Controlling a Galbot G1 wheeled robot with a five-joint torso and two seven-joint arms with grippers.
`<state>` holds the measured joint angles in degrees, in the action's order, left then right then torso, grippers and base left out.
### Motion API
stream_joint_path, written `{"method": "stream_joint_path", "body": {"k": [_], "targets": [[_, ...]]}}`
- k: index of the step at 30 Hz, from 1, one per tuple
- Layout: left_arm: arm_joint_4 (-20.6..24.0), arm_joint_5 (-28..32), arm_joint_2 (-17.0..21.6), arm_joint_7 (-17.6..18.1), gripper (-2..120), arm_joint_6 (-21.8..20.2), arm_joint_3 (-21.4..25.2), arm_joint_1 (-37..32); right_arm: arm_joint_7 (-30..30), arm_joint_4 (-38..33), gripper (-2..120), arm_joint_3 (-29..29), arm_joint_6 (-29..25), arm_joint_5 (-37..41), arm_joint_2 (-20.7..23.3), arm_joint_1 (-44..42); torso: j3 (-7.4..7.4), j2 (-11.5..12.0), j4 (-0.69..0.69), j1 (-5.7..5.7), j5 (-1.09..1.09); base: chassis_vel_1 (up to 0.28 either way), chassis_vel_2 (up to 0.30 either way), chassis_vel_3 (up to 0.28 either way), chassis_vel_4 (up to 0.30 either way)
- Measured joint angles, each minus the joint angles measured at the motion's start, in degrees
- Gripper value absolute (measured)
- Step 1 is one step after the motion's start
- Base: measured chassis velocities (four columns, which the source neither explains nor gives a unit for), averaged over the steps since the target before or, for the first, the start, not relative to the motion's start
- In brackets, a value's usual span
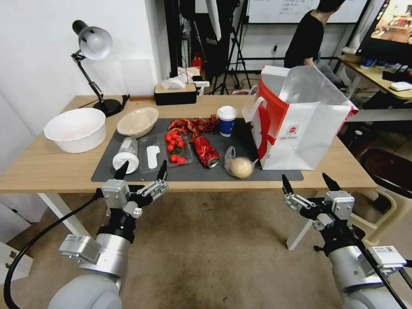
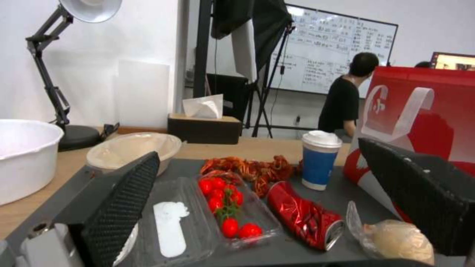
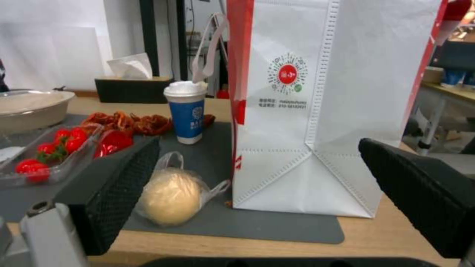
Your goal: Pick up the trash from the table and place it into the takeout bag.
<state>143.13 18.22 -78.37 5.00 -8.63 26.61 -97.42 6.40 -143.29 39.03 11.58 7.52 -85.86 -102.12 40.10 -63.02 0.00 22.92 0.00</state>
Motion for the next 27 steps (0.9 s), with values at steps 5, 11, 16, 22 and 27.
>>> {"method": "stream_joint_path", "body": {"k": [5, 11, 16, 22, 27], "targets": [[-0.6, -0.3, 0.2, -0.9, 100, -0.1, 0.2, 0.4, 0.8, 0.8, 100, -0.2, 0.5, -0.6, 0.9, 1.2, 0.0, 0.0, 0.0, 0.0, 0.0, 0.0, 0.0, 0.0, 0.0], [-1.9, -0.5, 0.6, -1.0, 100, -0.1, 0.2, 1.3, 3.3, 4.6, 100, -1.5, 0.8, 0.1, 4.5, 7.3, 0.0, 0.0, -0.02, 0.0, 0.01, 0.0, 0.0, 0.0, 0.0], [-2.1, -0.9, 0.4, -1.1, 100, -0.1, 0.5, 1.0, 5.0, 9.7, 100, -3.6, -0.2, 2.5, 8.8, 14.2, 0.01, 0.0, 0.01, 0.0, 0.01, 0.0, 0.0, 0.0, 0.0], [-2.3, -1.6, -0.1, -1.1, 100, 0.1, 0.6, 0.3, 5.1, 17.6, 100, -7.9, -1.4, 3.2, 13.0, 19.8, 0.01, 0.0, 0.0, 0.0, -0.01, 0.0, 0.0, 0.0, 0.0], [-2.6, -1.9, -0.5, -1.1, 100, 0.3, 0.6, 0.2, 5.6, 23.8, 100, -11.9, -2.6, 3.5, 13.9, 24.7, 0.01, 0.0, 0.0, 0.0, 0.01, 0.0, 0.0, 0.0, 0.0]]}}
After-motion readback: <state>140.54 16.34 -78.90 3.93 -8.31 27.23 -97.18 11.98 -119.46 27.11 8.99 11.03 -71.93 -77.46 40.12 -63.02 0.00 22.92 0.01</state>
